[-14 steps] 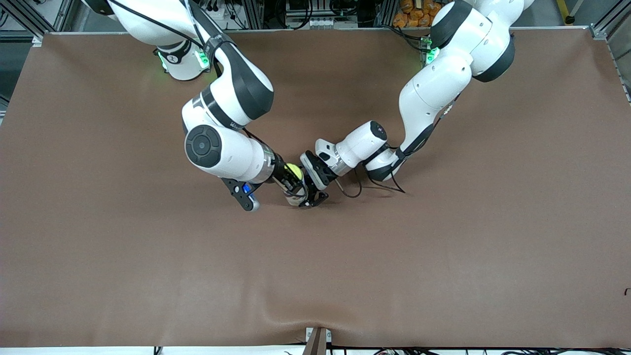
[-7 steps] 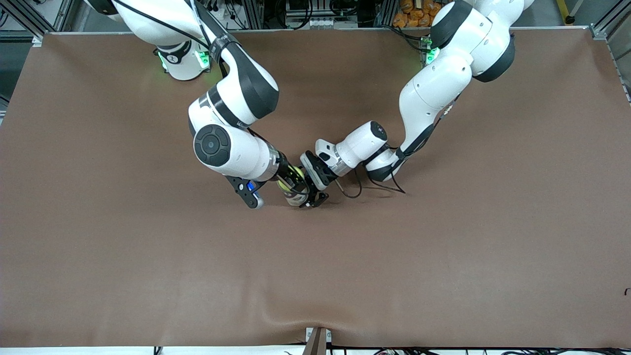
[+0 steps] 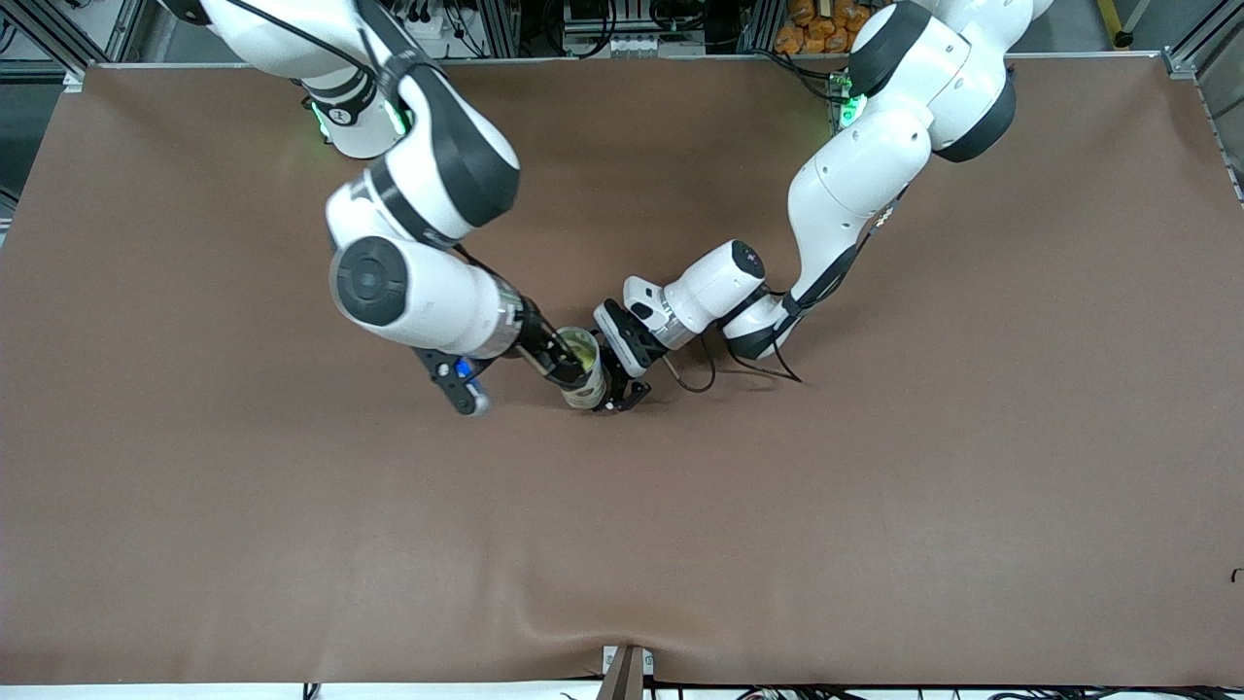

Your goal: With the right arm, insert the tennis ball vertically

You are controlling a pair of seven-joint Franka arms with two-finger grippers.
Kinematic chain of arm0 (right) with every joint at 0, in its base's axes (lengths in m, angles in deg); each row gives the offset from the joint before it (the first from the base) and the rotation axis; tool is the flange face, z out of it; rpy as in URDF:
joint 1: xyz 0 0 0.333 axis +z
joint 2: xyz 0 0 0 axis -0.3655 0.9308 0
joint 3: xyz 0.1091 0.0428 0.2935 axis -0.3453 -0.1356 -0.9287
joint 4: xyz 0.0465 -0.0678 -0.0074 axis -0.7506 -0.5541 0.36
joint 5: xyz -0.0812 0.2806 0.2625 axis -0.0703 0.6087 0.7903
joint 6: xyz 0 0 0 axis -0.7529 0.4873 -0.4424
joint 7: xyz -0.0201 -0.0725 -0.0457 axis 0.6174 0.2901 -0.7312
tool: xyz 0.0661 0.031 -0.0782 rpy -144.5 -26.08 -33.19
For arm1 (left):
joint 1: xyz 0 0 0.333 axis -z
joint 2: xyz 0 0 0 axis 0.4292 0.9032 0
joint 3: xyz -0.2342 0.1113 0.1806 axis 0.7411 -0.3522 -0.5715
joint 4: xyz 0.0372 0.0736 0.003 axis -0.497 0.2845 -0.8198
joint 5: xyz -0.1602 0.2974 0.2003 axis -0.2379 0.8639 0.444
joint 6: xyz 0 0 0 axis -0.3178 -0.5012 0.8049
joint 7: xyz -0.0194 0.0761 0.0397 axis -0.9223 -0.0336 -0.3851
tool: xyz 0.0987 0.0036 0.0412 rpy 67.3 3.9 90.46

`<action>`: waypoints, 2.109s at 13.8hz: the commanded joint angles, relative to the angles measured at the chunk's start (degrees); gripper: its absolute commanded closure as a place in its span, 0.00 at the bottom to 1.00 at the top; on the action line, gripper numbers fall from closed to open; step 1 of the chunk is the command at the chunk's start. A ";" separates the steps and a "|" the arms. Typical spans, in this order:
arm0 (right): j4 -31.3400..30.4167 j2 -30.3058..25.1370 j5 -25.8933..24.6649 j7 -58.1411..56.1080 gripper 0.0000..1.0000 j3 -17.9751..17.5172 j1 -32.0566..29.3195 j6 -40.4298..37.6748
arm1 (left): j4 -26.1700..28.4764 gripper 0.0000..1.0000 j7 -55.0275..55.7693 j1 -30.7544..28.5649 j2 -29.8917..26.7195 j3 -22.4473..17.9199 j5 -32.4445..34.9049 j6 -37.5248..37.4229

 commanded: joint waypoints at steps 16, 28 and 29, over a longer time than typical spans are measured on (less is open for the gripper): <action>4.19 -8.43 -14.34 -55.55 0.00 -13.94 -32.72 -13.86 | 21.38 0.00 2.11 -10.19 -11.26 -0.35 0.74 0.08; -29.03 -39.65 -17.45 -67.57 0.00 1.37 -27.27 -11.17 | 28.96 0.00 5.53 -26.10 -21.99 0.09 0.74 -12.48; -29.12 -38.95 -17.53 -67.66 0.00 1.37 -27.18 -10.11 | 28.26 0.00 6.32 -27.33 -22.17 0.09 0.66 -14.40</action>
